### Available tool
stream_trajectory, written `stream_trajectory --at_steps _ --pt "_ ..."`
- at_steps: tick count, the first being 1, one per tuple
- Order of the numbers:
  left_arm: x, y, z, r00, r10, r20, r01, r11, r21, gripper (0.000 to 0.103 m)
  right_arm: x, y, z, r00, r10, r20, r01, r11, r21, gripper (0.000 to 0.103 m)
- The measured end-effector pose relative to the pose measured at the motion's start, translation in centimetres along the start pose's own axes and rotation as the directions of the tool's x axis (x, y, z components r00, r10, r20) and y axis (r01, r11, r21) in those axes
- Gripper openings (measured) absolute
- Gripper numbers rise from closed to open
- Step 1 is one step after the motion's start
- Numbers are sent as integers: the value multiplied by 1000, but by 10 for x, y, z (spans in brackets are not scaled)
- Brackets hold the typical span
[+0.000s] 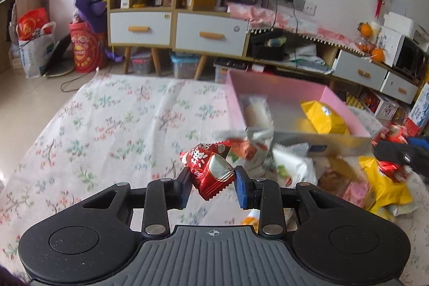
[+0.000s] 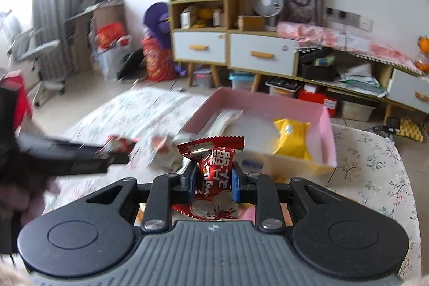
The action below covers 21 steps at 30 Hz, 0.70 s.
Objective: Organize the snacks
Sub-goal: 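Carry the red candy packet into the tray with the right tool while the left tool places another red packet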
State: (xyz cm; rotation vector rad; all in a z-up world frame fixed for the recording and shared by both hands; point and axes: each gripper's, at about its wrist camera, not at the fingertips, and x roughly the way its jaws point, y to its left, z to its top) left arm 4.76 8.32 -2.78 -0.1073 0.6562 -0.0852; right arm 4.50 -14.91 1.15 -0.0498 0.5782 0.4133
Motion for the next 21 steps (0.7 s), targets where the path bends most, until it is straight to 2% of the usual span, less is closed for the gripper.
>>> stream_trajectory --at_steps 9,15,21 --pt "3 -19 26 997 -68 34 68 998 -1 31 30 -29 18 999 -46 -11 47 986 163 23" --pt "22 -41 36 993 -119 4 119 993 -16 31 42 -44 21 998 -66 -24 70 965 251 23" --pt "50 -68 42 990 -141 -23 142 989 42 31 56 -55 20 997 -65 -30 71 936 344 23"
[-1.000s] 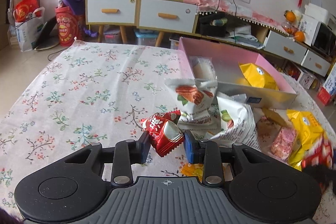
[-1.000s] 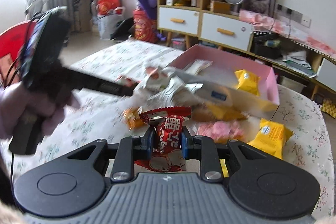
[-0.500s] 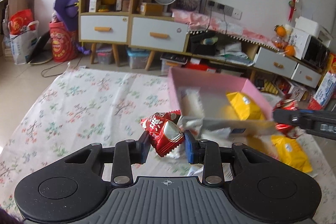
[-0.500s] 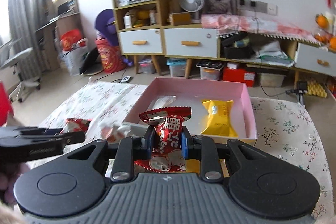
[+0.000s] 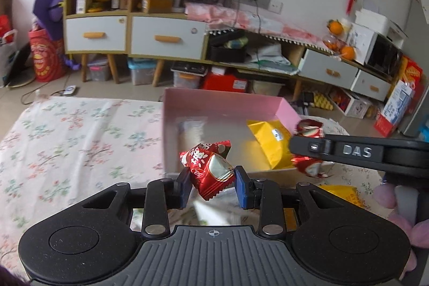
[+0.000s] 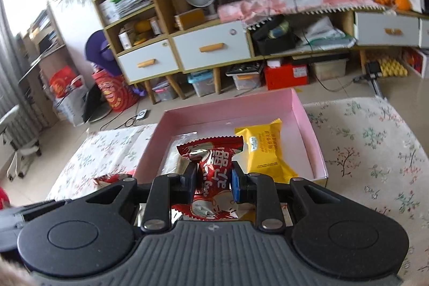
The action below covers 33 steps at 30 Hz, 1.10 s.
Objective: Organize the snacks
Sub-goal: 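Carry the red candy packet into the tray with the right tool while the left tool places another red packet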
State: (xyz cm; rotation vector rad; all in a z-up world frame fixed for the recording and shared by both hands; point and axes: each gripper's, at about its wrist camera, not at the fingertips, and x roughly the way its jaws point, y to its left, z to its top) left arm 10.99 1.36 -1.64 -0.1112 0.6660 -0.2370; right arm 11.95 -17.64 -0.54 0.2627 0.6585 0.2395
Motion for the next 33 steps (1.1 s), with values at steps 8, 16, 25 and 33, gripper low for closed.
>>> stream_trajectory --at_steps 8,16,25,33 --pt "29 -17 10 1000 -23 -1 23 1000 20 31 16 -8 3 1000 -23 6 22 990 138 23" --pt "52 -22 7 1000 -15 -25 15 1000 -13 31 24 -11 6 999 -46 21 42 984 173 23" --pt "61 -27 1 999 19 -30 -19 1000 6 32 34 -9 6 998 -58 7 56 985 164 23" --pt "58 -26 2 1000 18 -23 -18 1000 7 57 30 -7 9 999 -35 26 30 985 169 49"
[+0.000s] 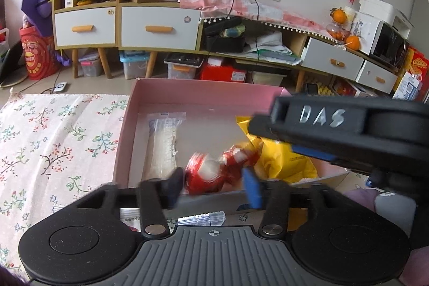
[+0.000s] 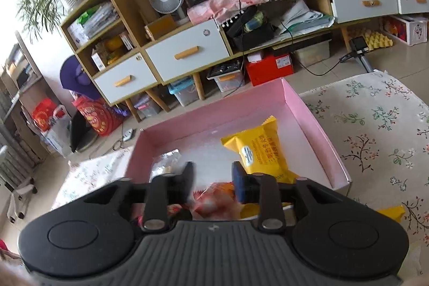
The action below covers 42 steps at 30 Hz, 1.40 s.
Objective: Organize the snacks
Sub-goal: 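Carry the red candy packet into the tray with the right tool while the left tool places another red packet, then open both tools and withdraw them from the tray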
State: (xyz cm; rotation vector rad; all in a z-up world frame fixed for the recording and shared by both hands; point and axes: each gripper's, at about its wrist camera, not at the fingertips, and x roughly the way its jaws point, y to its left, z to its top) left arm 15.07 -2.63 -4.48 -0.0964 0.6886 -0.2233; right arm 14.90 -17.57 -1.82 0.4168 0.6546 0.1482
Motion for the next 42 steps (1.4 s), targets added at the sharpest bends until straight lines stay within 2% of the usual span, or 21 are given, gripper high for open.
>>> stream_trajectory --at_steps 2,5,8,10,12,16,18,22,31,36,42 --pt "-3 -1 1 1000 -2 2 2 1000 5 61 -4 0 1 1000 3 22 -3 1000 5 60" --pt "-8 -3 2 1000 5 7 -5 1000 21 68 -6 0 4 1000 -9 21 9 1000 -2 61" --pt "-14 -5 2 1000 11 5 -11 999 35 73 -9 -2 6 1000 -15 20 15 1000 -2 69" --pt "-19 -7 1 1000 23 1 -23 999 31 82 -12 -2 7 1000 -21 18 21 1000 -13 73" --pt "-27 -9 0 1000 26 0 -26 999 47 86 -17 -3 8 999 -35 14 36 999 -28 77" --pt "-43 -12 -2 1000 31 0 -31 995 98 91 -25 -3 8 998 -68 -2 68 992 -105 81" --pt "-50 -10 -3 999 32 -2 -32 996 86 94 -32 -2 6 997 -80 2 80 983 -164 86" --pt "-59 -6 -4 1000 24 -18 -23 998 57 95 -48 -3 5 997 -80 19 82 968 -239 91" --pt "-82 3 -14 999 20 -31 -16 994 106 100 -78 -11 0 999 -28 47 40 958 -283 102" --pt "-94 19 -26 998 42 -42 -35 987 158 100 -88 -15 -9 999 4 38 9 938 -347 103" --pt "-105 46 -42 997 53 -59 -42 983 176 100 -93 -23 -21 999 41 -1 -38 918 -395 103"
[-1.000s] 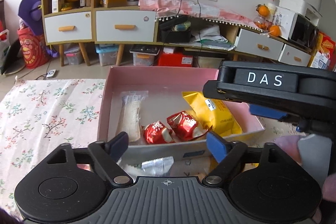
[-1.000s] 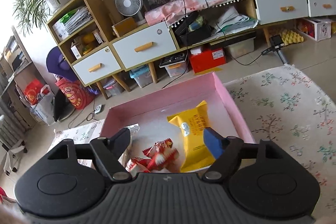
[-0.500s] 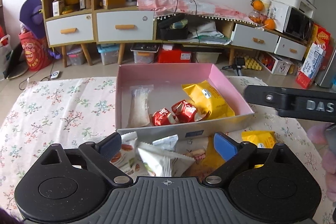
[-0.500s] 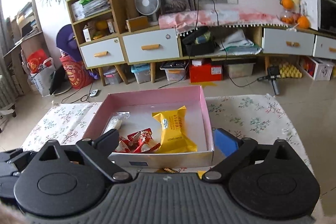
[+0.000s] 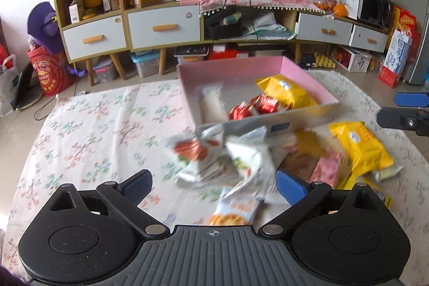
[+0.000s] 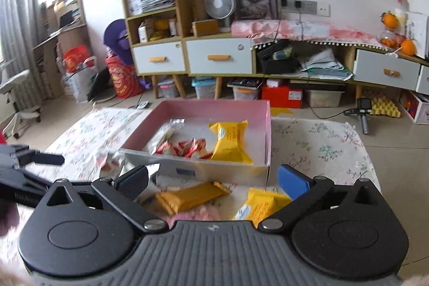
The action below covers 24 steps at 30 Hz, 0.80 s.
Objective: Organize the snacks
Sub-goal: 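Open both tools and withdraw them from the tray, then grasp the orange biscuit packet with the left tool while the right tool grasps a yellow-blue packet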
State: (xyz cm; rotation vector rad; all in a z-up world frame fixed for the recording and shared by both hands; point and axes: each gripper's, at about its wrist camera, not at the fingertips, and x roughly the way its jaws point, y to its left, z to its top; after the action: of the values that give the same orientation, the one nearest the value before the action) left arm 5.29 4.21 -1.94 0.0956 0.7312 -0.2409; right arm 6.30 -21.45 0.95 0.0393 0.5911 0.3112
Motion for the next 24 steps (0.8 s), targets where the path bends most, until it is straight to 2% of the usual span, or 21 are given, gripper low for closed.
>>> stream_trajectory --at_steps 3,7,14,22,24 --pt "-3 9 -9 1000 0 3 0 1000 2 100 0 0 -10 1000 8 -27 -9 999 -35 103" --pt "-4 17 -24 999 -41 9 41 999 -13 100 -4 1 -24 999 4 -49 -8 997 -82 103" --pt "12 12 -51 996 -93 -13 93 996 -16 100 -18 2 -54 998 14 -65 -23 992 -125 103" --pt "28 -6 -74 991 -128 -29 130 986 100 100 -12 7 -82 987 32 -160 -60 983 -171 103" --pt "28 -6 -76 991 -137 -9 137 985 104 101 -9 10 -87 983 31 -178 -64 981 -184 103"
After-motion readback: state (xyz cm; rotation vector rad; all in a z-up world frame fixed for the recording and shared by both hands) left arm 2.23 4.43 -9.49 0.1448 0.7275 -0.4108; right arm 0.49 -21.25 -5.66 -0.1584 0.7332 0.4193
